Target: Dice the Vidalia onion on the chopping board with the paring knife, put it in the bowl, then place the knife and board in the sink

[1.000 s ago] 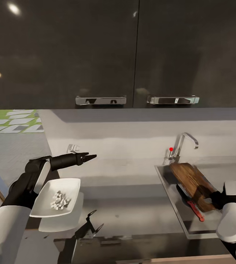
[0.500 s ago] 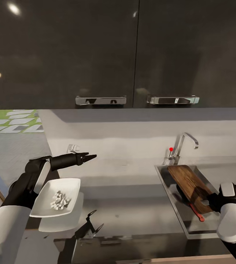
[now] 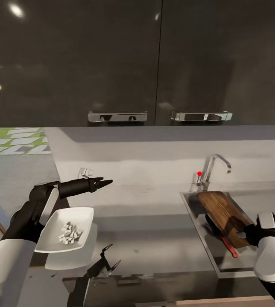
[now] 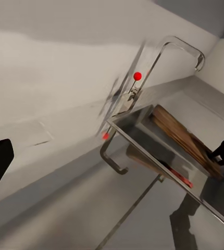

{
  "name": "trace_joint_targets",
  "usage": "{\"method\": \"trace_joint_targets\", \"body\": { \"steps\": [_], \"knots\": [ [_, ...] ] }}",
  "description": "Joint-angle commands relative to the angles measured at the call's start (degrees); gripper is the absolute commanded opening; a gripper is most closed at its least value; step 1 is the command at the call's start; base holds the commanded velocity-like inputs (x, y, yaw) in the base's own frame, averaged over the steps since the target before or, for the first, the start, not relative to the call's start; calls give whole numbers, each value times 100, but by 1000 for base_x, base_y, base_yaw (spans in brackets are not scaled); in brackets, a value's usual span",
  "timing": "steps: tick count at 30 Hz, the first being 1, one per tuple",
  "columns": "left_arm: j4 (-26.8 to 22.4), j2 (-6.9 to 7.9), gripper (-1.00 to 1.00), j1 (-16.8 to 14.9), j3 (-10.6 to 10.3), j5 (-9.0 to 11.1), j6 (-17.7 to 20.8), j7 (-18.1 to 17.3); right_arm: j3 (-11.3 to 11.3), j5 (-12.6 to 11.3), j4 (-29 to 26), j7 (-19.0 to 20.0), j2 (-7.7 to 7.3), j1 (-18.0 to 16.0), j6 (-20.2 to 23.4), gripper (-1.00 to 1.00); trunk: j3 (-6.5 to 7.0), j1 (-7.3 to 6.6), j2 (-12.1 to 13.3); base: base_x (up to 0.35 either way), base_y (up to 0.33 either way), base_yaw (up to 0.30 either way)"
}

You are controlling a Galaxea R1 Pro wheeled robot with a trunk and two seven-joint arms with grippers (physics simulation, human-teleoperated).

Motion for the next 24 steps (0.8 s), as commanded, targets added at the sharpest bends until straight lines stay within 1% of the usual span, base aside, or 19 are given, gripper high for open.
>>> {"method": "trace_joint_targets", "body": {
  "steps": [1,5,11,24],
  "knots": [
    [0,1,100,-6,2,24,37,-6,-2,-48,-5,-56,0,-5,-18,-100,-14,4,-14,0,0,0],
    [0,1,100,-6,2,24,37,-6,-7,-48,-5,-85,0,-5,-134,-100,-14,4,-14,0,0,0],
    [0,1,100,-6,2,24,37,-6,-4,-48,-5,-275,0,-5,-188,-100,-28,4,-14,0,0,0],
    [0,0,100,-6,2,24,37,-6,6,-48,-5,-302,0,-5,-219,-100,-105,4,-14,0,0,0]
  ]
}}
